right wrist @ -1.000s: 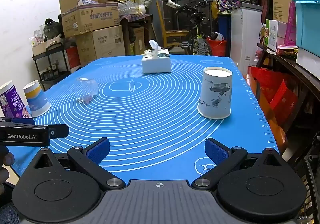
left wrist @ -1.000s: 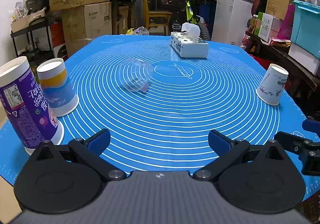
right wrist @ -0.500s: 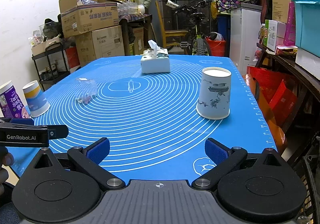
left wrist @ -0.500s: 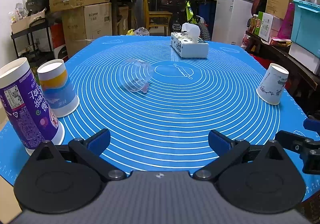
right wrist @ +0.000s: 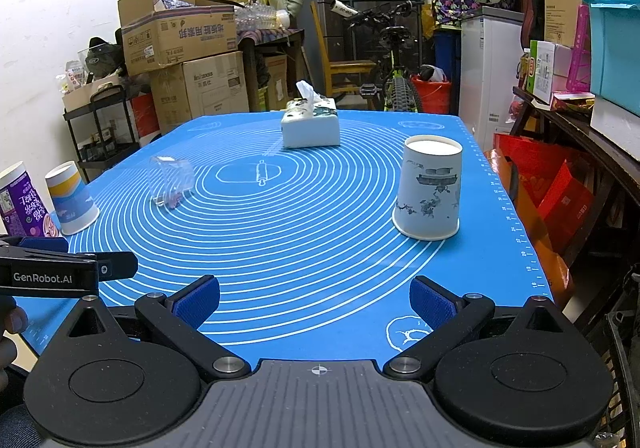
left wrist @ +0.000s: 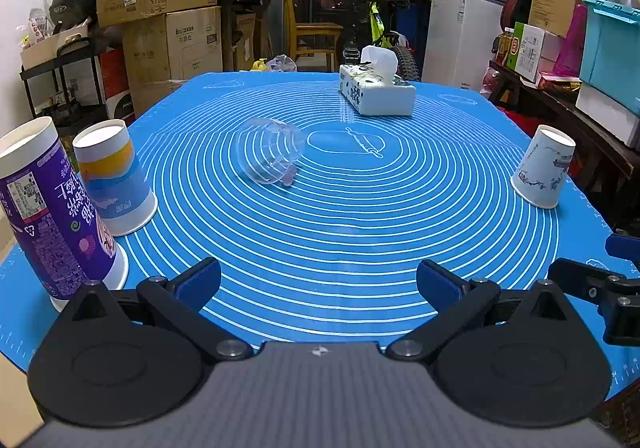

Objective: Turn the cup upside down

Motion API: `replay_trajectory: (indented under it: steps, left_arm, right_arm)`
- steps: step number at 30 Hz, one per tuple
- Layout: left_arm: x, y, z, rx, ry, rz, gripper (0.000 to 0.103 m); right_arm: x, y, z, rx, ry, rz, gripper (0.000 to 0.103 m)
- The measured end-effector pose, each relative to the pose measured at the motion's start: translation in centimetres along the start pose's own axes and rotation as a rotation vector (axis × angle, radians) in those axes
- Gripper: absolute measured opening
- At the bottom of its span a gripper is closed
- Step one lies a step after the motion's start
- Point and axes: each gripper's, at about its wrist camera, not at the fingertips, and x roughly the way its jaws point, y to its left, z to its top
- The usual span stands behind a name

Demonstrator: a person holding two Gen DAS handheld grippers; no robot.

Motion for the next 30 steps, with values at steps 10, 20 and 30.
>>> replay_trajectory:
  steps: [10,20,30]
  left_arm:
    - [-0.02,0.0,0.0,0.002,0.001,0.001,0.103]
    - [-0.02,-0.04,-0.01,0.009,0.001,-0.001,0.103]
    - [-0.02,-0.01,0.01,0.009,0.003,-0.003,0.103]
  right_arm:
    - [0.0,0.02,0.06,-0.002,-0.002,-0.002,0.101]
    - [-0.05,0.12,0.13,-0.004,-0.002,-0.004,0.101]
    - [0.03,0.12,0.15,-0.006,-0.002,-0.004,0.101]
